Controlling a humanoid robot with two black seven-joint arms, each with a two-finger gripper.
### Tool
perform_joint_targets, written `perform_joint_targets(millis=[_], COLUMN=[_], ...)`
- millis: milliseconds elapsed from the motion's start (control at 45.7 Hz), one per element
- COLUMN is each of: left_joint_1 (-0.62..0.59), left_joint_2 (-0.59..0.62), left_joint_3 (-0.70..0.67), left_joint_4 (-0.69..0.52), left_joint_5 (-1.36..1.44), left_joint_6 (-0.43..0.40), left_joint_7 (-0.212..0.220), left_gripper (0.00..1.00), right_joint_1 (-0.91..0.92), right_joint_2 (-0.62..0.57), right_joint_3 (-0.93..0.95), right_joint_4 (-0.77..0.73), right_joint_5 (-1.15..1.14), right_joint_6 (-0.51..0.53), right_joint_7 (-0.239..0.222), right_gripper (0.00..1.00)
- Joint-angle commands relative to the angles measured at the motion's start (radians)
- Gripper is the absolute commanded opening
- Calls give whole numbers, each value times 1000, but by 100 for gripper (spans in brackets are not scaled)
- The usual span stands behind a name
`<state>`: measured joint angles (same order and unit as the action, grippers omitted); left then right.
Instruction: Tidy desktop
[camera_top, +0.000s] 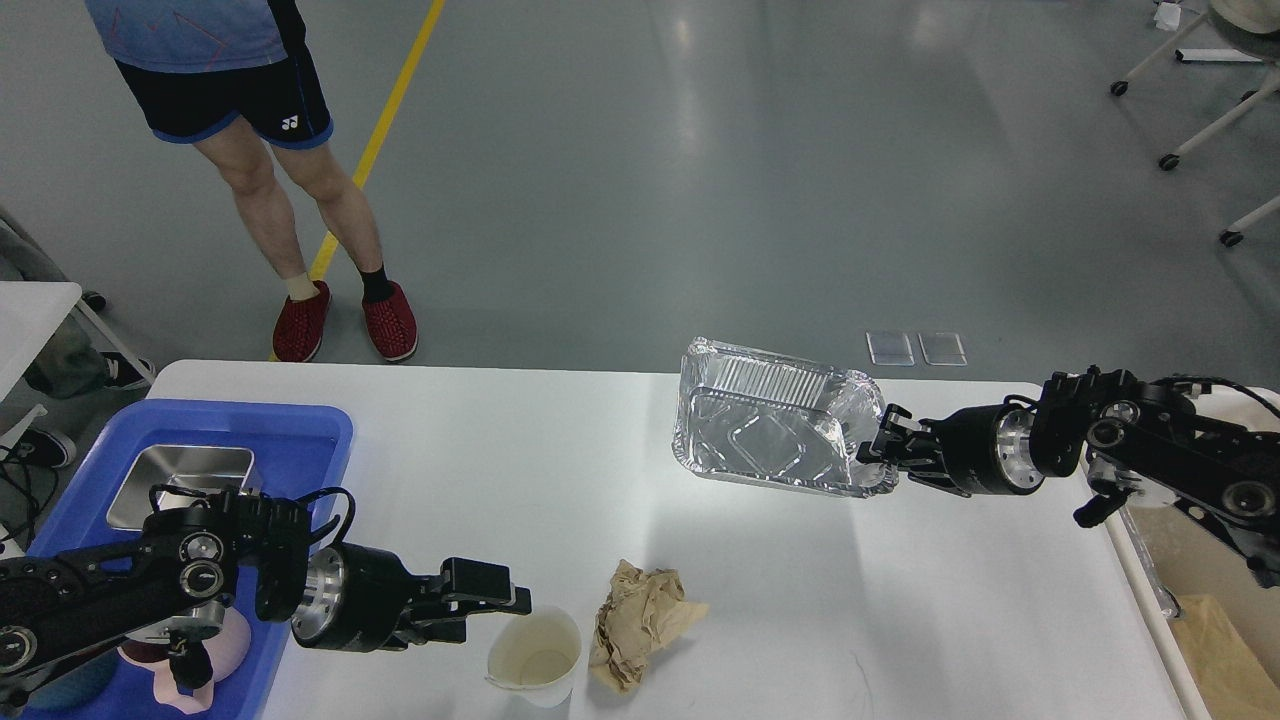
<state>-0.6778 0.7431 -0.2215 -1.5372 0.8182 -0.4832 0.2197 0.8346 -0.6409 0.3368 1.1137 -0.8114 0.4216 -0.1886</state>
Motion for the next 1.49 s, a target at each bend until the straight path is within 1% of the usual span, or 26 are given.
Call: perform_joint_targets(millis=[0, 110, 285, 438, 613, 701, 767, 832, 920, 1073, 1183, 1248, 1292, 1358, 1402, 1467], left_joint_1=[1, 6, 9, 18, 23, 23, 29, 30, 32, 33, 32, 32, 32, 38, 44, 49], left_joint_2=[-10, -11, -8, -10, -17, -30, -31, -31, -34, -47, -51, -48, -47, -45, -44, -44], left_joint_3=[21, 34, 37, 39, 39, 40, 39, 39, 39, 39, 39, 41, 41, 41, 39, 39], left_joint_4=[0, 0, 0, 3, 9, 12, 20, 28, 41, 54, 54, 55, 55, 54, 55, 55], left_joint_5=[25, 52, 52, 53, 53, 53, 53, 53, 52, 52, 52, 52, 53, 53, 53, 53], left_joint_6=[6, 23, 26, 31, 38, 40, 38, 38, 44, 57, 60, 61, 61, 60, 60, 61], left_joint_7=[3, 3, 3, 4, 6, 20, 30, 32, 40, 69, 75, 76, 82, 105, 124, 133], left_gripper=[87, 84, 83, 79, 67, 57, 52, 48, 48, 47, 44, 36, 27, 11, 4, 2], right_joint_1=[0, 0, -3, -5, -6, -14, -18, -19, -19, -20, -26, -28, -31, -34, -35, -37], right_joint_2=[-2, -6, -5, -2, -5, -8, -8, -8, -6, -6, -8, -8, -9, -9, -9, -9], right_joint_3=[1, 1, 1, 2, 2, 1, 2, 2, 2, 7, 8, 8, 8, 8, 8, 8], right_joint_4=[0, 0, 0, 0, 0, 0, 0, 2, 0, 2, 2, 8, 11, 14, 14, 14], right_joint_5=[0, 0, 0, 0, 0, 0, -2, 0, -2, 0, 0, 0, 0, 0, 0, -2], right_joint_6=[2, 2, 3, 2, 2, 2, 2, 2, 2, 2, 2, 2, 2, 2, 2, 2], right_joint_7=[0, 0, 0, 0, 0, 0, 0, 0, 0, 0, 0, 0, 0, 0, 0, 0], right_gripper=[0, 0, 0, 0, 0, 0, 0, 0, 0, 0, 0, 0, 0, 0, 0, 0])
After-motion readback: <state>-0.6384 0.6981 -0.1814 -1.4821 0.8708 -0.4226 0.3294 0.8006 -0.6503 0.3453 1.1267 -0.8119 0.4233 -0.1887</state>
